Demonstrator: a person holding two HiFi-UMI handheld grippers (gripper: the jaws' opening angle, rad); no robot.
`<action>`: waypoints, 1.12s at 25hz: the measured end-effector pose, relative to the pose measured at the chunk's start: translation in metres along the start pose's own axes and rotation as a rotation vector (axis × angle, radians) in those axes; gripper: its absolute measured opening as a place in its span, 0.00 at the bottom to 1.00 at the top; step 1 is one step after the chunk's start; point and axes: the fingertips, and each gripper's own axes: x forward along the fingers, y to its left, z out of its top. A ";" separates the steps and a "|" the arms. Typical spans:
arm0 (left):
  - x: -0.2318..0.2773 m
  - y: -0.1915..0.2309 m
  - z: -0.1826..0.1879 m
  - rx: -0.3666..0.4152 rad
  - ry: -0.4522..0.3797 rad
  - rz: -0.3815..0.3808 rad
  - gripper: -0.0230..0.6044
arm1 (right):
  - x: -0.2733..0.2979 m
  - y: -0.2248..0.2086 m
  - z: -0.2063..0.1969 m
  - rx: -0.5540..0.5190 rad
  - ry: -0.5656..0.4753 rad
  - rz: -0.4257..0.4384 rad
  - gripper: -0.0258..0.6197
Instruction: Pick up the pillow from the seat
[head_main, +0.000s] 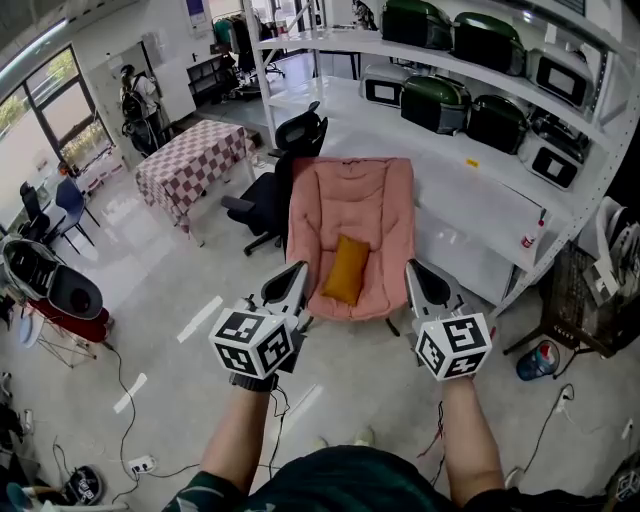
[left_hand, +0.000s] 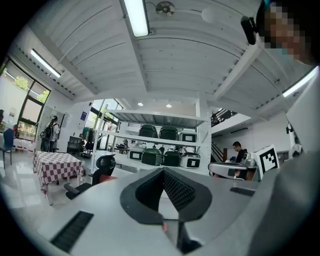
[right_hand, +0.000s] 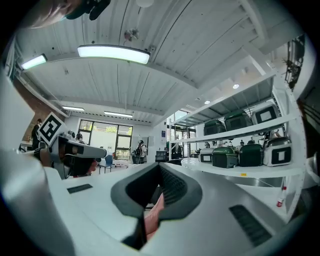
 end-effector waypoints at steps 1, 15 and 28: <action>0.000 0.000 -0.001 -0.003 -0.002 0.002 0.04 | -0.001 -0.002 0.001 0.011 -0.009 -0.004 0.04; 0.013 -0.011 -0.012 -0.003 0.012 0.039 0.04 | -0.006 -0.028 -0.009 0.075 -0.035 -0.003 0.04; 0.034 -0.023 -0.018 0.012 -0.002 0.101 0.04 | -0.009 -0.067 -0.020 0.083 -0.043 0.017 0.04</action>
